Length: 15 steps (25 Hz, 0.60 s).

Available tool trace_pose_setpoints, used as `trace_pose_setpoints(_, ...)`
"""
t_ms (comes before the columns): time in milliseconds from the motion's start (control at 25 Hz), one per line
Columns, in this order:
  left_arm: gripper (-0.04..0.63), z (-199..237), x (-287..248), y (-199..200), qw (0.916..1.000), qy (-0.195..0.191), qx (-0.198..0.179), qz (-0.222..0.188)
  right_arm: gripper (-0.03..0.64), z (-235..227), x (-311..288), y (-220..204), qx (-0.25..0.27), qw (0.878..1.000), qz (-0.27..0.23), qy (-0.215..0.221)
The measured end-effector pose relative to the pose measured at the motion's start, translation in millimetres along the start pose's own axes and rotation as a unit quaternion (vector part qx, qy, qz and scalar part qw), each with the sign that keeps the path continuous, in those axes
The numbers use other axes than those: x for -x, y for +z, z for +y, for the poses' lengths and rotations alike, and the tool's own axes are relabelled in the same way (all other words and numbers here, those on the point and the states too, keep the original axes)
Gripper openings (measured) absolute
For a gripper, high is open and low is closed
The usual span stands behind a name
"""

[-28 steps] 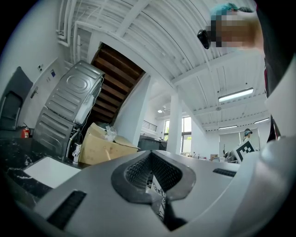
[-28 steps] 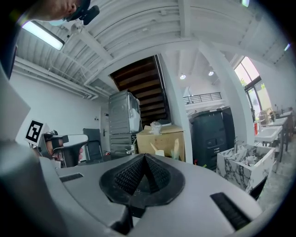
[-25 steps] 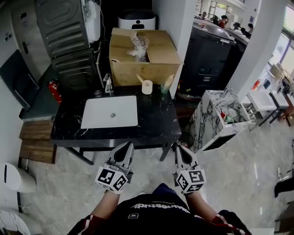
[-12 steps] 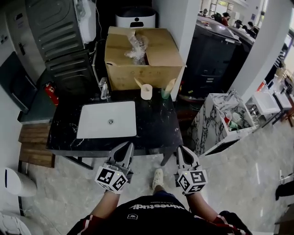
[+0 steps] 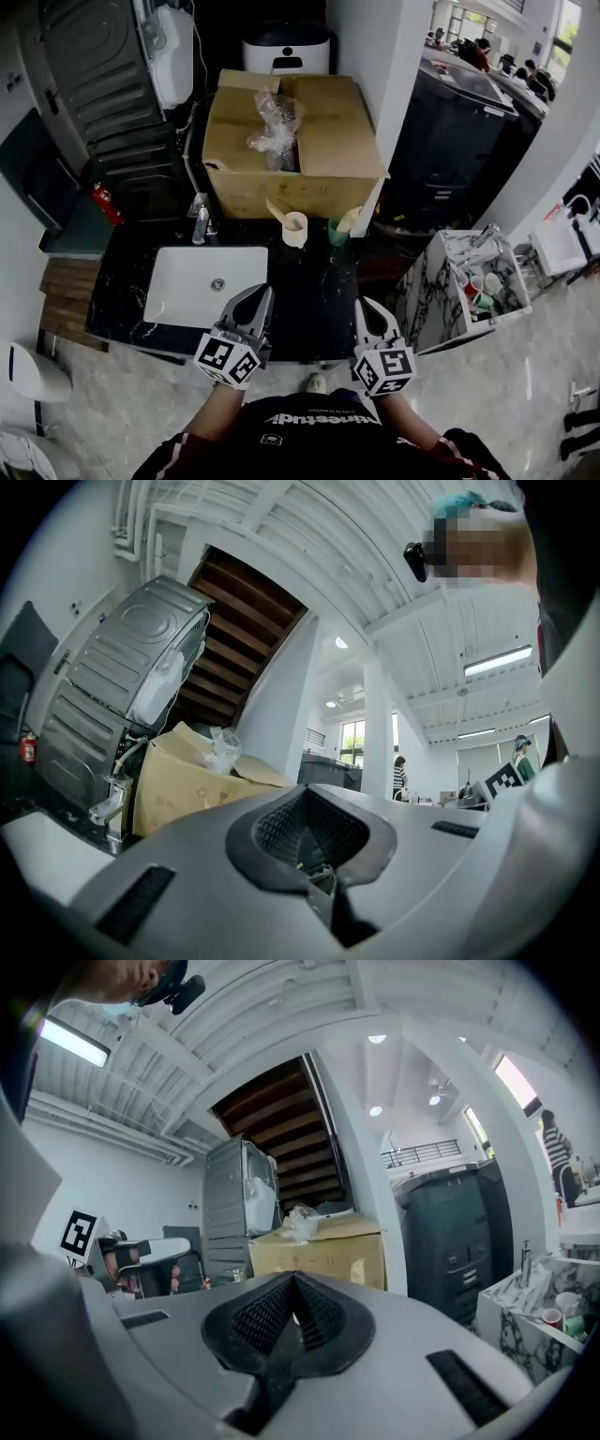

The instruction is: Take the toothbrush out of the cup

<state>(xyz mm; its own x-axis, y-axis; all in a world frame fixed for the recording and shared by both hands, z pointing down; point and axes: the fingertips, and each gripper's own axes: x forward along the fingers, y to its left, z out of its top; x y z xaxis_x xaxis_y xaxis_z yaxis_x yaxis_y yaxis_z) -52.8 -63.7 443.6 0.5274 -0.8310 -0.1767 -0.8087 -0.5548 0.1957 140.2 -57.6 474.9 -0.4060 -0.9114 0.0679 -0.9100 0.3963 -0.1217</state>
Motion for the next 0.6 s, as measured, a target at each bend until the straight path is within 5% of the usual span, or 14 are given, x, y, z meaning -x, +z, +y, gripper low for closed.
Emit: trace_pose_setpoints(600,0.014,41.2,-76.5,-10.5,0.9996,-0.016,-0.003,0.024,0.045,-39.8,-75.3,-15.0,0.006,1.0,0.006,-0.013)
